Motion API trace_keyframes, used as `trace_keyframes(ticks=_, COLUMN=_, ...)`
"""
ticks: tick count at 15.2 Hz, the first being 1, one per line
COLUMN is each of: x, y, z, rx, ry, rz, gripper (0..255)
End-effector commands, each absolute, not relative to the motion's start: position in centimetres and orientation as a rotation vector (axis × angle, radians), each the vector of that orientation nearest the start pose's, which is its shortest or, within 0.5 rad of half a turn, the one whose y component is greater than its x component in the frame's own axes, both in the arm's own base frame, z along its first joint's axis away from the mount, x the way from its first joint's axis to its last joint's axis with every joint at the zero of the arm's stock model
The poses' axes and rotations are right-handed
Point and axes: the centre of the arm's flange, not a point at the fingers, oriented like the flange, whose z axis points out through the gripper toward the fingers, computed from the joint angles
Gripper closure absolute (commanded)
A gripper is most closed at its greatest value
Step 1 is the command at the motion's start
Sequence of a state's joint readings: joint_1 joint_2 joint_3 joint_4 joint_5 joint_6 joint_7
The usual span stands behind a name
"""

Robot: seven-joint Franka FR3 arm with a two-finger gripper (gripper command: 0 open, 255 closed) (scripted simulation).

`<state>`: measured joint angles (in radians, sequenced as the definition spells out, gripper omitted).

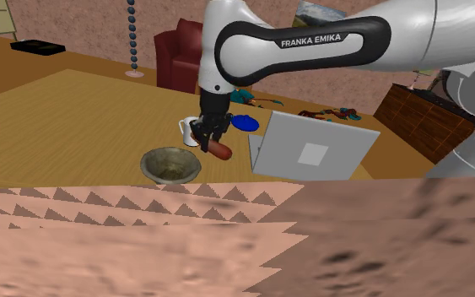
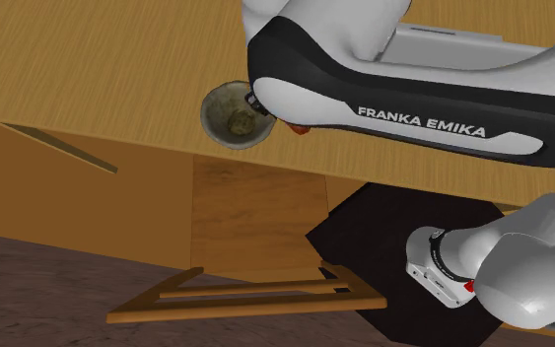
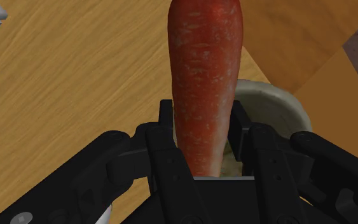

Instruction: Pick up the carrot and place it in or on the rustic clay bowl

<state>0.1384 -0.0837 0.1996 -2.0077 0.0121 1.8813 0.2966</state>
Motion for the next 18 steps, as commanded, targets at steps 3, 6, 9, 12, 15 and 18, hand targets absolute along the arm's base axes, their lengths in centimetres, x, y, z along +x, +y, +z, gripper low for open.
trace_keyframes(ticks=3, x=54.3, y=21.0, z=48.7, rx=-3.158, ry=-0.056, rz=0.063, gripper=255)
trace_keyframes(ticks=6, x=57.6, y=23.3, z=48.7, rx=-3.158, ry=-0.056, rz=0.063, gripper=255)
trace_keyframes(ticks=9, x=59.7, y=24.8, z=48.2, rx=-3.158, ry=-0.056, rz=0.063, gripper=255)
trace_keyframes(ticks=12, x=59.7, y=24.8, z=46.6, rx=-3.158, ry=-0.056, rz=0.063, gripper=255)
trace_keyframes(ticks=15, x=59.7, y=24.8, z=45.1, rx=-3.158, ry=-0.056, rz=0.063, gripper=255)
trace_keyframes(ticks=18, x=59.7, y=24.8, z=43.5, rx=-3.158, ry=-0.056, rz=0.063, gripper=255)
